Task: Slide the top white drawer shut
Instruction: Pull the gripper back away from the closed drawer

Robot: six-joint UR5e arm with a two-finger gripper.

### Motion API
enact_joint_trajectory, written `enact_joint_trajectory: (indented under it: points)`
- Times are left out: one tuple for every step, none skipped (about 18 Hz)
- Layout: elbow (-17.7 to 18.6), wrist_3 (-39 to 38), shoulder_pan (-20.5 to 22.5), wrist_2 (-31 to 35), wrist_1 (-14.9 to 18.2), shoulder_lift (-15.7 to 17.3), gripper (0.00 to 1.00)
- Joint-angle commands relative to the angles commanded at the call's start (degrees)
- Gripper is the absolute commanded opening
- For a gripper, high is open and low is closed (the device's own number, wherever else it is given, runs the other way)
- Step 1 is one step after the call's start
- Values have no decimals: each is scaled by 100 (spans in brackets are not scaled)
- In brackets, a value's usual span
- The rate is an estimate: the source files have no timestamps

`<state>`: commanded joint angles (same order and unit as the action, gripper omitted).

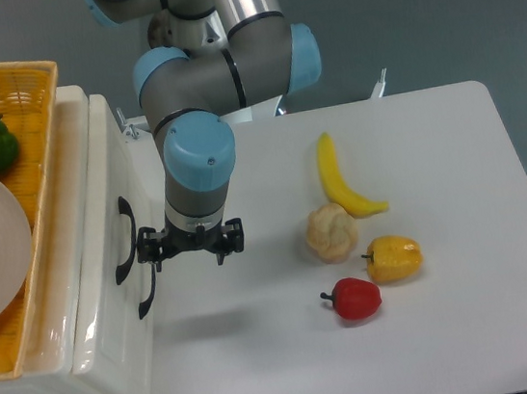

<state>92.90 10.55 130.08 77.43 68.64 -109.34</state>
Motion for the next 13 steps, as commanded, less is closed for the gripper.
enact_joint_trajectory:
  points:
    - [0, 0, 0, 0, 0, 0, 100]
    - [-9, 0, 0, -9, 0, 0, 100]
    - [-9, 9, 0, 0, 0, 0, 100]
    - [-44, 26, 0, -9, -9, -9, 100]
    - [-114, 44, 26, 0, -9, -17, 100]
    - [-184, 53, 35, 9, -9, -35, 100]
    - [-237, 70, 61, 26, -9, -44, 100]
    - [-281, 88, 88, 61, -9, -61, 100]
    - [-299, 97, 114, 114, -26, -62, 100]
    - [-308, 131, 158, 184, -35, -62, 100]
    - [-325, 262, 219, 254, -35, -35, 100]
    - [-343, 438, 307, 272, -35, -9, 100]
    - [-343, 622, 395, 299, -26, 9, 100]
